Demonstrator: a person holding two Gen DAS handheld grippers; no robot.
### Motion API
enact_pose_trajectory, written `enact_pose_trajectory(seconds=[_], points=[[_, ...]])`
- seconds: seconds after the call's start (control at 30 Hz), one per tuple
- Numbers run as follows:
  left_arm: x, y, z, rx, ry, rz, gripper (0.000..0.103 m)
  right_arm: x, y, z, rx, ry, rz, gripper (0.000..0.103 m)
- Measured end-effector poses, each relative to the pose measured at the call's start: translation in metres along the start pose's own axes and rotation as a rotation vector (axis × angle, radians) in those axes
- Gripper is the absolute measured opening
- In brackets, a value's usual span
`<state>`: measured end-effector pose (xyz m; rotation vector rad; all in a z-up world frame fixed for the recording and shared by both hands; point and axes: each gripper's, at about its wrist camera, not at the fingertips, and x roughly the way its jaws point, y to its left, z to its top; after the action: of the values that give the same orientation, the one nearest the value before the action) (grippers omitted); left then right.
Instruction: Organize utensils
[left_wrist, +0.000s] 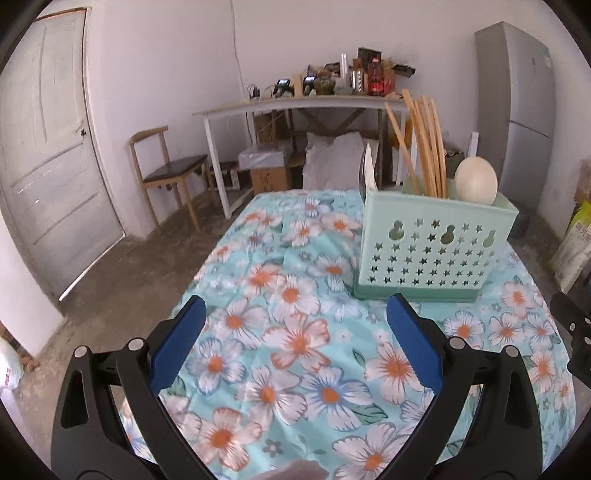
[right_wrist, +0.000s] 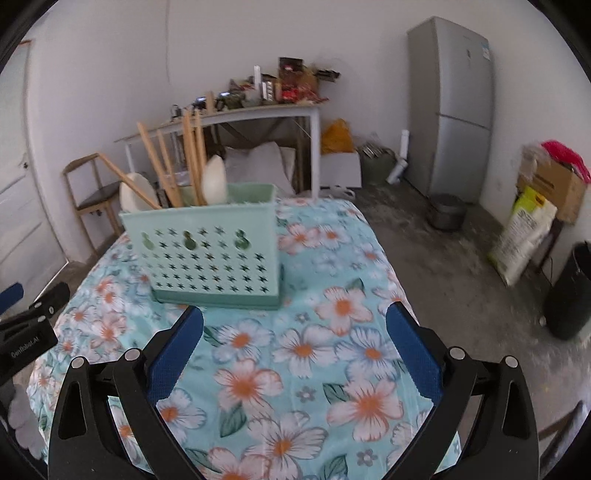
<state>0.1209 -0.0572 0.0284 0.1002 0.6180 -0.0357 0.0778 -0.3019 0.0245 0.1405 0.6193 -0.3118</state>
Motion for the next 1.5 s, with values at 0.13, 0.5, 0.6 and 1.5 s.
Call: enact_pose_trajectory(seconds=[0.13, 0.5, 0.6, 1.5], points=[[0.0, -0.001, -0.001, -0.016, 0.006, 0.032, 0.095, 0.005, 0.0, 0.003, -0.023, -0.01, -0.035, 0.096], [-0.003, 0.014, 0.002, -0.087, 0.004, 0.112, 0.095, 0.0, 0.007, 0.004, -0.079, -0.054, -0.074, 0.096], [-0.006, 0.02, 0.002, -0.103, -0.001, 0.128, 0.095, 0.0, 0.006, 0.005, -0.076, -0.057, -0.072, 0.096], [-0.003, 0.036, -0.002, -0.134, 0.022, 0.104, 0.095, -0.001, 0.013, 0.008, -0.084, -0.058, -0.056, 0.096]])
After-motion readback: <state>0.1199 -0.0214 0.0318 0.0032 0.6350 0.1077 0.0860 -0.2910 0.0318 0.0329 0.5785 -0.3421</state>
